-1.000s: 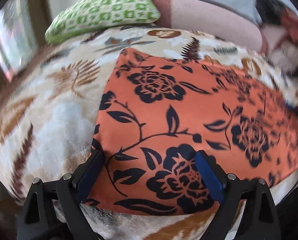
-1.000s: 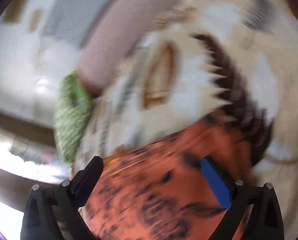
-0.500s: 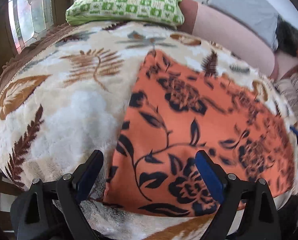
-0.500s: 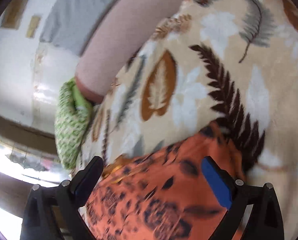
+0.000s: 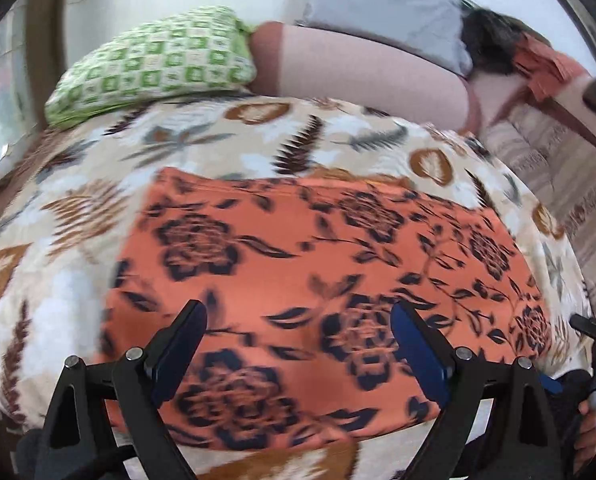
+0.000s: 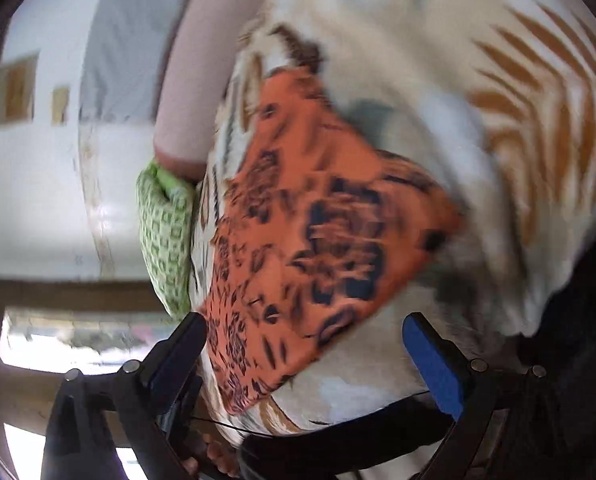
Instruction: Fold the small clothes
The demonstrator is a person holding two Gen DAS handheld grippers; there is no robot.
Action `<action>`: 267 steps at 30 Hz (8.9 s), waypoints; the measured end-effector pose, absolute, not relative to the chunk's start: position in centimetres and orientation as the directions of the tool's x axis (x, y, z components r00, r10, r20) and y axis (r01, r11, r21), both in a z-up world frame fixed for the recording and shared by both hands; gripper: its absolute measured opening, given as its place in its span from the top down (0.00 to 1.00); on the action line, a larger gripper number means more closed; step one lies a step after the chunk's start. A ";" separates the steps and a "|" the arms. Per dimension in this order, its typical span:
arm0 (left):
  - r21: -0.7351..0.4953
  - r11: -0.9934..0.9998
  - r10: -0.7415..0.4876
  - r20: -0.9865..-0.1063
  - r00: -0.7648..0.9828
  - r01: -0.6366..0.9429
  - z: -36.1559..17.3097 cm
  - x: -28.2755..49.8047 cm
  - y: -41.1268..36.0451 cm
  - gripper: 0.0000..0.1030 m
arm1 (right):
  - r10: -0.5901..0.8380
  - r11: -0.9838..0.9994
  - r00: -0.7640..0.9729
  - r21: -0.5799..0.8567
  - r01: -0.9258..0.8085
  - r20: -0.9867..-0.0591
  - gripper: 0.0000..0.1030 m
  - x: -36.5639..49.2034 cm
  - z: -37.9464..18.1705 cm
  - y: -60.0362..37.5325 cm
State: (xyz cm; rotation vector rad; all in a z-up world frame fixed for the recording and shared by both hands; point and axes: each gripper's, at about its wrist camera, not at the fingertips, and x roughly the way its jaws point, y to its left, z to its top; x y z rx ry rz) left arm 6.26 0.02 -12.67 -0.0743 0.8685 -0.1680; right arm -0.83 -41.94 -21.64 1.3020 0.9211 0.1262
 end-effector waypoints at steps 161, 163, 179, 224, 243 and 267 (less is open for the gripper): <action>-0.083 0.997 -0.067 -0.839 0.540 -0.005 -15.5 10.8 8.1 0.60 | 0.872 0.414 0.227 0.901 0.131 -0.434 0.51 19.4 -24.4 -20.0; -0.107 0.994 -0.085 -0.837 0.541 -0.009 -15.5 10.8 8.5 0.60 | 0.837 0.501 0.233 0.864 0.036 -0.495 0.67 19.2 -22.2 -18.5; -0.142 0.990 -0.112 -0.827 0.551 -0.011 -15.8 10.9 8.5 0.60 | 0.824 0.500 0.237 0.857 0.123 -0.515 0.54 25.3 -24.1 -19.0; -0.624 0.758 -0.509 -0.749 0.425 -0.190 -19.0 4.3 16.5 0.78 | 0.701 0.712 0.271 0.668 -0.215 -0.660 0.23 16.4 -17.0 -11.8; -0.661 0.740 -0.569 -0.714 0.408 -0.125 -19.7 19.5 18.4 0.76 | 0.767 0.639 0.240 0.742 -0.203 -0.595 0.22 17.1 -18.1 -13.7; -0.242 0.970 -0.226 -0.838 0.497 0.032 -12.7 9.8 13.1 0.63 | 0.865 0.472 0.251 0.874 -0.112 -0.435 0.21 19.1 -15.5 -16.7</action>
